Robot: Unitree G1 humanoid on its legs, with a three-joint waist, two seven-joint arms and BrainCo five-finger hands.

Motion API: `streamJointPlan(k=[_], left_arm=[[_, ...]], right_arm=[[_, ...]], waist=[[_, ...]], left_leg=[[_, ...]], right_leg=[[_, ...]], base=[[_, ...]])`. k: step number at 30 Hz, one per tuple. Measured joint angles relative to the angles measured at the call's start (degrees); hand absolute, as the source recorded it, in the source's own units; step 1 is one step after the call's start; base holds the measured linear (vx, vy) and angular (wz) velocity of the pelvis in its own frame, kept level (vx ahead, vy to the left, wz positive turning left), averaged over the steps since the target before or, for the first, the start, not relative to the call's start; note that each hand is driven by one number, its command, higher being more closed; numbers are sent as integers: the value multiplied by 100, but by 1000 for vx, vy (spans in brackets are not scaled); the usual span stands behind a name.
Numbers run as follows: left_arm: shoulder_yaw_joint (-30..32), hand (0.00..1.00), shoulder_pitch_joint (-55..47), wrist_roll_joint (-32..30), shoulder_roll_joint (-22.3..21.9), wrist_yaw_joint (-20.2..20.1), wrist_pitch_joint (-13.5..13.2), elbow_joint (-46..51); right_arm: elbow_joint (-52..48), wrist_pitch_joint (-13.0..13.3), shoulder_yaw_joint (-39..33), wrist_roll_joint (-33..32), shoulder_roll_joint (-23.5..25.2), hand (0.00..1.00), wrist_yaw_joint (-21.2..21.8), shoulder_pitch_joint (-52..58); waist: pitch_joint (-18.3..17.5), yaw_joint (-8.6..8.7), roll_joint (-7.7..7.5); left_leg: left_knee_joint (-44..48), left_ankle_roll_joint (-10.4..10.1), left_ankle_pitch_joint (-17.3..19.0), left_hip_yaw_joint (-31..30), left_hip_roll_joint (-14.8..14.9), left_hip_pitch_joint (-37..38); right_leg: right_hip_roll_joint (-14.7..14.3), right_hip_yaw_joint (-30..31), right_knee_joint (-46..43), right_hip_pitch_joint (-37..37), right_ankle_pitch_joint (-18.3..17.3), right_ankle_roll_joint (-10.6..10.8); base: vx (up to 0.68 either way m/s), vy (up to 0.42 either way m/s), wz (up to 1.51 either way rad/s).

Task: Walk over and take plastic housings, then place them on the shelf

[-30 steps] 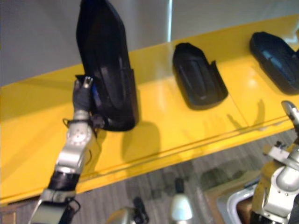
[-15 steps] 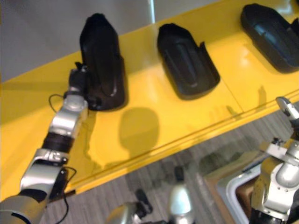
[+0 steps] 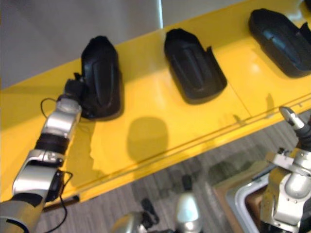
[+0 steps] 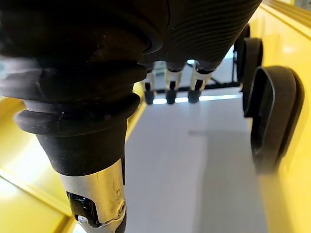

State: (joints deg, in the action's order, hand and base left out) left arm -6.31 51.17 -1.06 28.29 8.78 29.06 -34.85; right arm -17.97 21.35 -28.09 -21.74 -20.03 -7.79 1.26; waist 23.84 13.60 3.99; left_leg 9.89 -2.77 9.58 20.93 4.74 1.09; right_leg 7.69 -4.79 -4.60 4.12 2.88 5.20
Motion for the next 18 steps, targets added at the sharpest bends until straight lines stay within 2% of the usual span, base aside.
streamJointPlan(k=[7,11,13,18], left_arm=[[-4,0,-125,82,10,-302,143,43],[-22,0,-239,590,27,-304,127,43],[-34,0,-362,1057,74,-307,17,68],[-59,0,-891,1716,65,-342,-278,620]], right_arm=[[0,-114,12,1,-1,0,169,-49],[0,-160,12,2,-2,0,173,-63],[0,-161,11,2,-3,0,168,-111],[-18,-153,10,4,-13,0,204,-154]], waist=[[-39,-5,66],[-104,-7,171],[-139,-7,228],[-154,-8,252]], left_leg=[[-142,24,-99,1,-76,90],[-156,18,-104,1,-77,92],[-188,27,-130,0,-97,124],[-355,67,-236,-88,-186,288]], right_leg=[[54,-5,1,-30,2,3],[55,-7,16,-32,5,7],[68,-12,25,-52,12,18],[123,-133,74,-196,26,44]], base=[[-2,1,1],[0,0,0],[0,0,0],[-15,14,10]])
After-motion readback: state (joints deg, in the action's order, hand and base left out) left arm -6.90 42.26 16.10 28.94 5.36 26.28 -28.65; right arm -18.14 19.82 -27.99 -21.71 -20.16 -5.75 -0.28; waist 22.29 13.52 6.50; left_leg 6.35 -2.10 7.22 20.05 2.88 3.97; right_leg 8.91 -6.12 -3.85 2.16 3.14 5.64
